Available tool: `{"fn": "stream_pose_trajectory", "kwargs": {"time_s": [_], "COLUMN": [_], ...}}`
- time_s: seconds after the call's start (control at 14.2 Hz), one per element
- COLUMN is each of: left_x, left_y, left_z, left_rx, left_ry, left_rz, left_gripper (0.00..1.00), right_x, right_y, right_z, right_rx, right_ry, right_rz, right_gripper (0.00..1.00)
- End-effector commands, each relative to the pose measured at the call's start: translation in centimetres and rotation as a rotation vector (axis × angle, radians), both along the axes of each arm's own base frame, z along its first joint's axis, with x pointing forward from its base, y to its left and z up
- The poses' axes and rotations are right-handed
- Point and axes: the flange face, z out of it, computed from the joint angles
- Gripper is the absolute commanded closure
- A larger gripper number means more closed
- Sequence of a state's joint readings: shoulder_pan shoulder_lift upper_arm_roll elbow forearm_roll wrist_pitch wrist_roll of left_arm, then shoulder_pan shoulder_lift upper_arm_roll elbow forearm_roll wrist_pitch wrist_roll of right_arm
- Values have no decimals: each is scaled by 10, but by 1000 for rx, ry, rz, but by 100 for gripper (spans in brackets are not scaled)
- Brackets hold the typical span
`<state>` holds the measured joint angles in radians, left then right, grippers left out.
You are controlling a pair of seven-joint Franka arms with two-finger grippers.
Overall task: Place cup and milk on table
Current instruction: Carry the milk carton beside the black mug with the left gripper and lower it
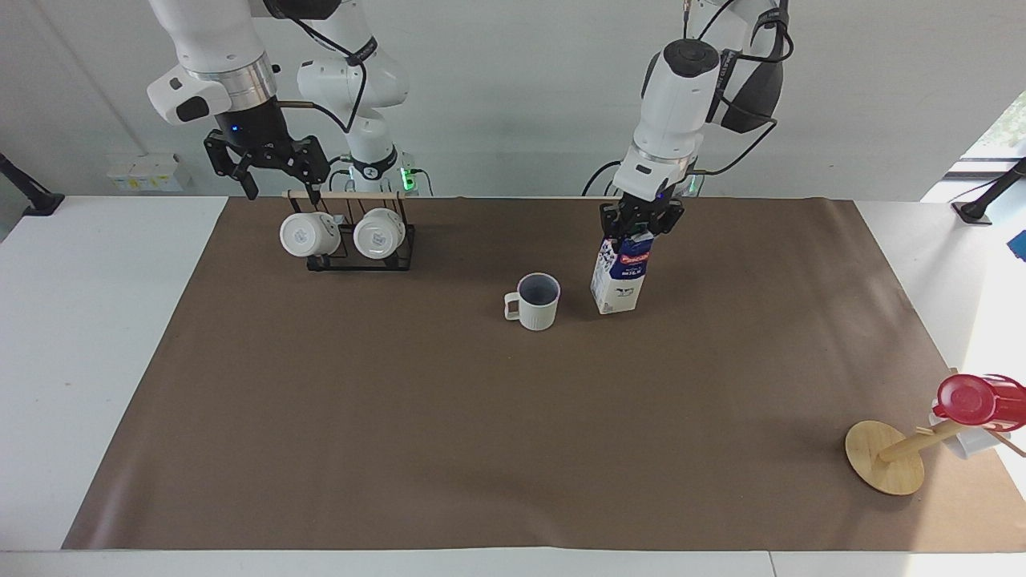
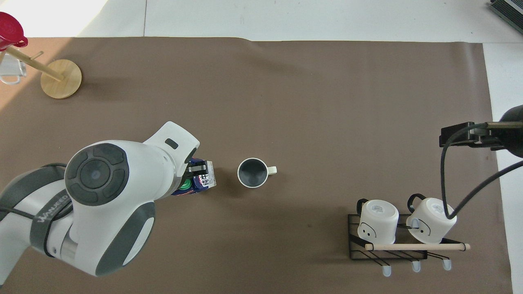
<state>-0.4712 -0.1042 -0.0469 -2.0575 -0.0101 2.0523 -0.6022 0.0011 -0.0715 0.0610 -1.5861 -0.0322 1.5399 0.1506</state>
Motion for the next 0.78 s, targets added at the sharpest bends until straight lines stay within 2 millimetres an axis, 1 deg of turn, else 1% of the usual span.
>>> {"fn": "stream_pose_trajectory", "kwargs": {"time_s": [0.0, 0.21, 0.28, 0.35, 0.63, 0.71], "left_x": [7, 2, 0, -5, -9, -9], "left_y": [-7, -20, -20, -24, -25, -24], "left_z": [-9, -16, -23, -29, -36, -37], "left_rx": [-4, -3, 5, 13, 19, 20], "left_ry": [-4, 1, 12, 20, 31, 32], "left_rz": [9, 15, 13, 0, -3, -2], "left_gripper": [46, 46, 46, 46, 46, 46], "right_x": [8, 10, 10, 11, 11, 12], "right_y": [-3, -9, -10, -9, -7, -10], "right_z": [9, 9, 9, 9, 8, 7], "right_rx": [-25, -25, -22, -16, -1, -1], "right_ry": [5, -2, -3, -6, -13, -12], "right_rz": [22, 23, 32, 36, 24, 22], "right_gripper": [0, 0, 0, 0, 0, 0]}}
